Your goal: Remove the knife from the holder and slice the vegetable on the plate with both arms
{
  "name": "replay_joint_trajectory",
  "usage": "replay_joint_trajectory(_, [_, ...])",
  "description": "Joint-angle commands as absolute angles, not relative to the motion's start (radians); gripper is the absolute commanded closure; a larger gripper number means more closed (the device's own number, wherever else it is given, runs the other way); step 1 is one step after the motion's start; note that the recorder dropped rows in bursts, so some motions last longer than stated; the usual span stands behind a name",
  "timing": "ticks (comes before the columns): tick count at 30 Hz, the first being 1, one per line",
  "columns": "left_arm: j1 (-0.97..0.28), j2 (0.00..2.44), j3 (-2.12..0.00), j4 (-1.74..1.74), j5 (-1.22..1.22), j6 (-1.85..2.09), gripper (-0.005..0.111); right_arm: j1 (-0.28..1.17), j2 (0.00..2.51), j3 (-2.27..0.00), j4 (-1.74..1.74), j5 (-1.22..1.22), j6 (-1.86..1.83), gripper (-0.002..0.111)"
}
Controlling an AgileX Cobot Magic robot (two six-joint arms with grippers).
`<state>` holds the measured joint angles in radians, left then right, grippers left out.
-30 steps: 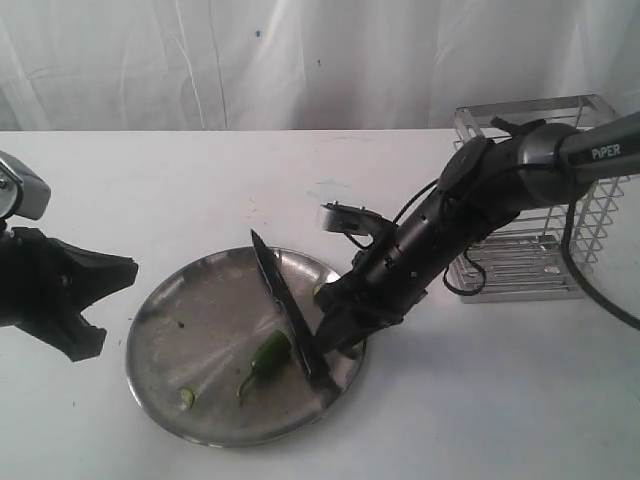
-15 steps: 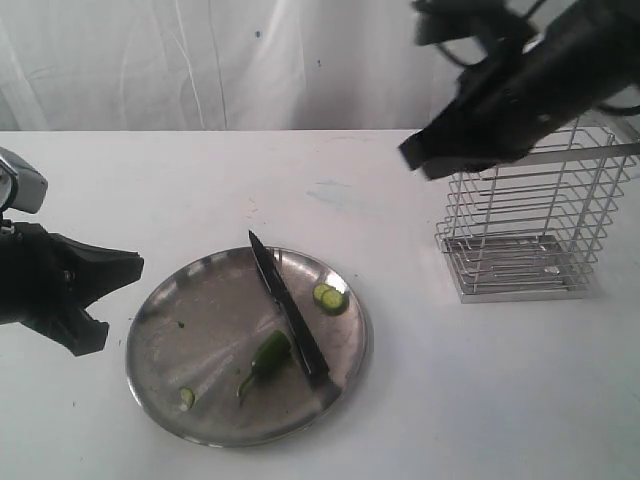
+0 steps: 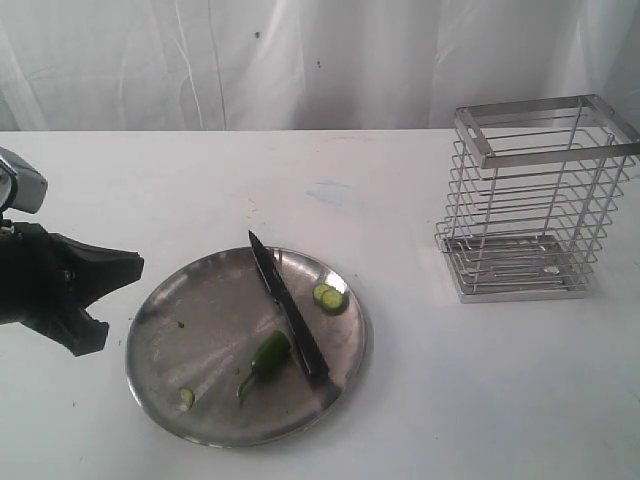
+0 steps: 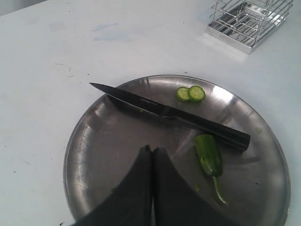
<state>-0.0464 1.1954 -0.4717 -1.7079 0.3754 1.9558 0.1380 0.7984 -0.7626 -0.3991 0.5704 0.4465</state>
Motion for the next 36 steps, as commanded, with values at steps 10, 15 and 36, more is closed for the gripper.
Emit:
replay_joint_trajectory(10, [-0.043, 1.187, -0.468, -1.730, 0.394, 1.993, 0.107, 0.129, 0.545, -0.746, -0.420, 0.605, 0.478, 0.108])
replay_joint_trajectory(15, [-0.043, 1.187, -0.468, -1.730, 0.394, 1.993, 0.107, 0.083, 0.392, -0.746, -0.391, 0.616, 0.490, 0.108])
replay_joint_trajectory(36, [-0.043, 1.187, -0.468, -1.730, 0.389, 1.993, 0.107, 0.057, 0.034, -0.515, -0.088, 0.100, -0.179, 0.108])
